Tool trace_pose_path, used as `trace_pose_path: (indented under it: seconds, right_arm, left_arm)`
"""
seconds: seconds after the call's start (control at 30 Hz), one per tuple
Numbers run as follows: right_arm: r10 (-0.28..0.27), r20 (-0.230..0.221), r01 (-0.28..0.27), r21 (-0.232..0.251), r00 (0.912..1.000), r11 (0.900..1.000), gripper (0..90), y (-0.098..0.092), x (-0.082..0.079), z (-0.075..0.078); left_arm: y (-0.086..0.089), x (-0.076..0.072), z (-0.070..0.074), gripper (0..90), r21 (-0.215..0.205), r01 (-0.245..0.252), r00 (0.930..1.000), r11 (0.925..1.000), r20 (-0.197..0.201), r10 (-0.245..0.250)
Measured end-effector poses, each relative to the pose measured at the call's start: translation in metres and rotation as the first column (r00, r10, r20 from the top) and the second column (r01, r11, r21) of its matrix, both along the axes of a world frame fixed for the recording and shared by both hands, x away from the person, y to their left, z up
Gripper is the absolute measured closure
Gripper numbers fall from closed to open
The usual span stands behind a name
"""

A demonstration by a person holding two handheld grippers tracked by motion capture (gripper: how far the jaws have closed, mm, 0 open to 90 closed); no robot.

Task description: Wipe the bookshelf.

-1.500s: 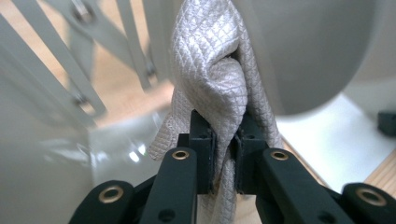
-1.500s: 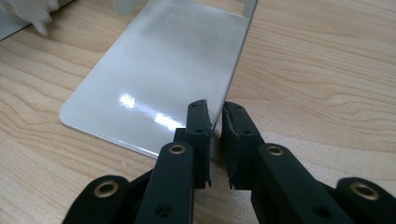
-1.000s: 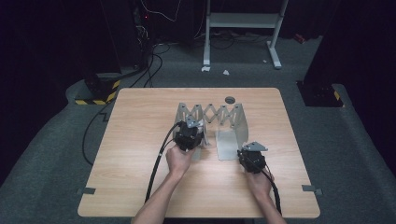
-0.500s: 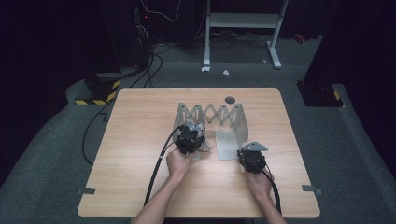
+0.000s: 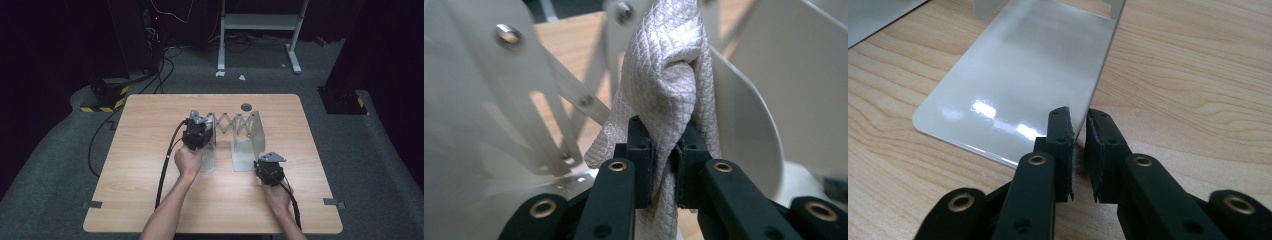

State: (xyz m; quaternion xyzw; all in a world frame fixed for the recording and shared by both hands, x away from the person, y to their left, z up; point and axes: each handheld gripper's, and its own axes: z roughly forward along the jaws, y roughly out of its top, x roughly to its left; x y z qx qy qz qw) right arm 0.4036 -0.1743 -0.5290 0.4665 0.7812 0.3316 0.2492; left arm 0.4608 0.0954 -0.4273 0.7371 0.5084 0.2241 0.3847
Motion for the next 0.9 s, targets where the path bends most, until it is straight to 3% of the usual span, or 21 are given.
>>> trace_pose_path:
  seconds: [0.37,0.77,0.9]
  right_arm:
    - [0.002,-0.003,-0.002,0.005,1.0000,1.000,81.6,0.000,0.000,0.000]
    - [0.005,-0.005,-0.005,0.008,1.0000,1.000,81.7,0.000,0.000,0.000]
    - [0.007,-0.006,-0.007,0.010,1.0000,1.000,81.6,-0.001,0.000,0.000]
  left_arm:
    - [0.017,0.010,0.004,80.6,-0.009,-0.056,0.9984,0.9984,0.006,0.056]
    - [0.008,0.020,-0.035,80.8,0.090,-0.039,0.9963,0.9951,-0.073,0.046]
    - [0.010,0.019,-0.029,80.8,0.080,-0.034,0.9973,0.9962,-0.063,0.039]
